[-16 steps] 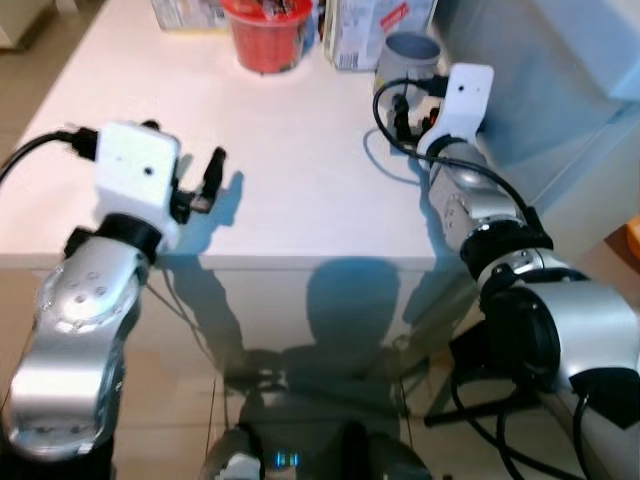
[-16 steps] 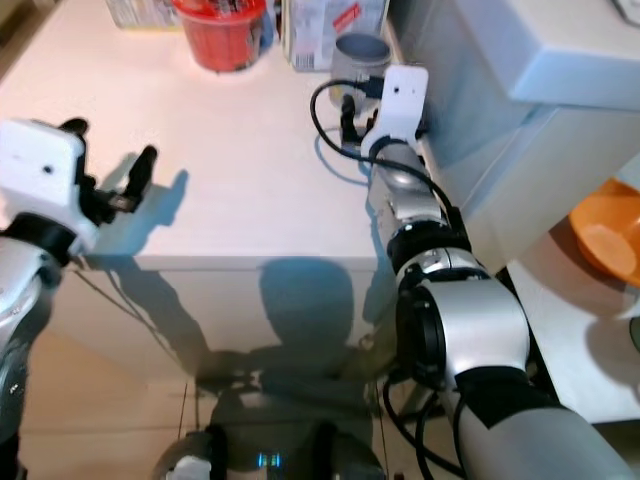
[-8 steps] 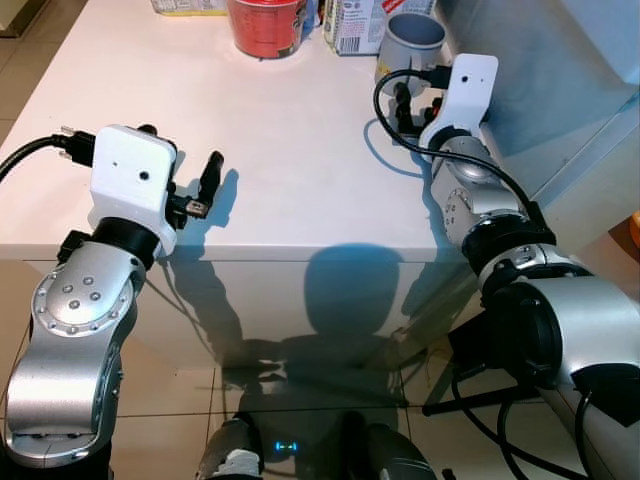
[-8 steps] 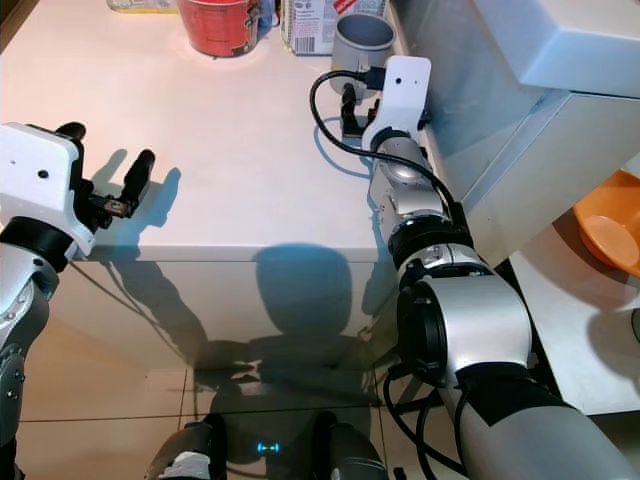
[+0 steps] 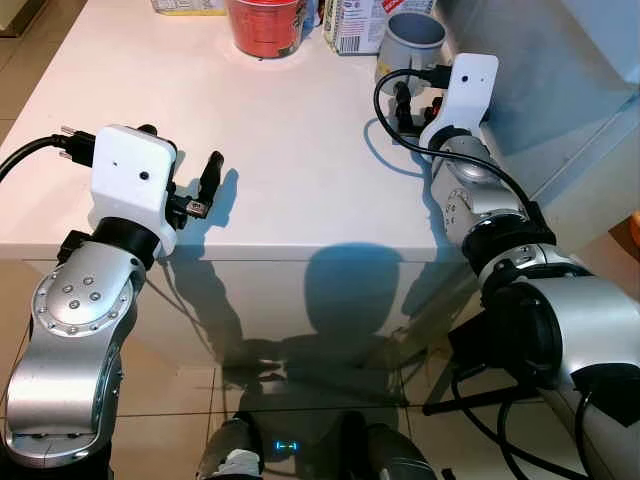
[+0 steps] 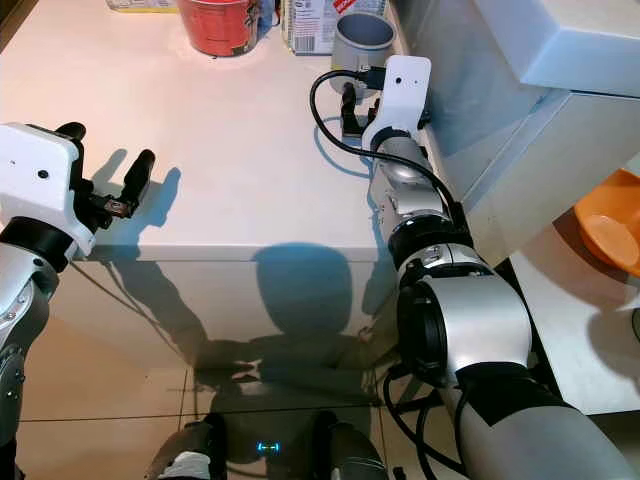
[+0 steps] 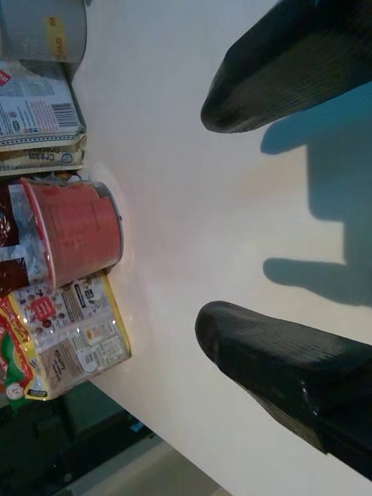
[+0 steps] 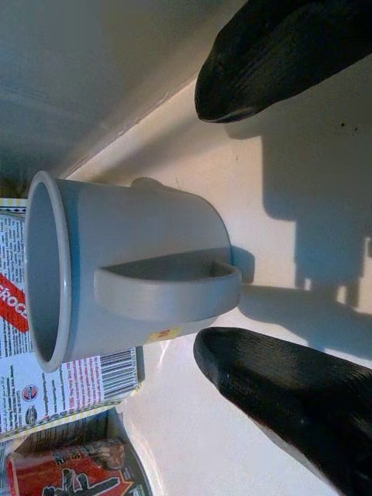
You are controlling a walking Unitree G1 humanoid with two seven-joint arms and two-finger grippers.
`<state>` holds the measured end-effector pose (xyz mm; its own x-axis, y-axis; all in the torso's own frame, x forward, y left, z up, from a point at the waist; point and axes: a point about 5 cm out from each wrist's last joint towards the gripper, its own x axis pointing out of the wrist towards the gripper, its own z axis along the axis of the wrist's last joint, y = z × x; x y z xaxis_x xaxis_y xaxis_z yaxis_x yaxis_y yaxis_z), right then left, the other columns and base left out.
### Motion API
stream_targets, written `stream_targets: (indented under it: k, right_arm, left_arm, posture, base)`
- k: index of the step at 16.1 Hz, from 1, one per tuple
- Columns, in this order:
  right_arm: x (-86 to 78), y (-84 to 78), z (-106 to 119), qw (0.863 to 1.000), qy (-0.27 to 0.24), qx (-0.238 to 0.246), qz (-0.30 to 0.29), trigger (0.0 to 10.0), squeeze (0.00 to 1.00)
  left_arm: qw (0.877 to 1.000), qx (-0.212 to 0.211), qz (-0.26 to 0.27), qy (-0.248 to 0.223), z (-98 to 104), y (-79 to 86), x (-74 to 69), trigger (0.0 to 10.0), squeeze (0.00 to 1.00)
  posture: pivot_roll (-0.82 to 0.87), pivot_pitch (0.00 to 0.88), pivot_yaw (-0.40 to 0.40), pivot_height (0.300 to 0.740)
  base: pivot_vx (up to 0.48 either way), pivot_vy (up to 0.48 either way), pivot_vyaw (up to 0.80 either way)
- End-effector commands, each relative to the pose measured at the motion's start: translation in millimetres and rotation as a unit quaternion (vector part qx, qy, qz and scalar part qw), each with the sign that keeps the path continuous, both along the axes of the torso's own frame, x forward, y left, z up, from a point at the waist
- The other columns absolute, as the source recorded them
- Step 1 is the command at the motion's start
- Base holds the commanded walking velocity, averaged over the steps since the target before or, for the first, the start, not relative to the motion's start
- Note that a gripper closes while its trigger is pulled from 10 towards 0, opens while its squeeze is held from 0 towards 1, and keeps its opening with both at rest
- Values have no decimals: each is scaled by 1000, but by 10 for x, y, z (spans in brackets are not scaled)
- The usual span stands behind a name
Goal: Setting the table
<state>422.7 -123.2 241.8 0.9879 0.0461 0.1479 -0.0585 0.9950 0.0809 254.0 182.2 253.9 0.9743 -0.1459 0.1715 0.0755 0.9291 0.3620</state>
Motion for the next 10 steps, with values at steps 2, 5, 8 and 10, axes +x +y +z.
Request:
stream_targets:
  k: [2,5,8,10]
  right_arm:
    - [-8,198,106,994,-23,35,97,10000,0]
    - [-8,221,149,993,-32,41,107,10000,0]
    - [-8,233,173,992,-36,47,111,10000,0]
    - [-2,209,184,994,-36,42,99,10000,0]
  left_arm:
    - [994,-8,-111,23,51,-227,-254,10000,0]
    - [992,-6,-127,26,43,-254,-282,10000,0]
    - [991,-7,-129,28,54,-254,-288,10000,0]
    - [990,-8,-133,34,67,-252,-307,10000,0]
  posture:
    - [263,304,-93,740]
    - [264,302,-90,740]
    - [267,301,-88,740]
    - [267,301,-88,740]
  base:
    - [0,0,0]
    - [0,0,0]
    - [0,0,0]
    - [0,0,0]
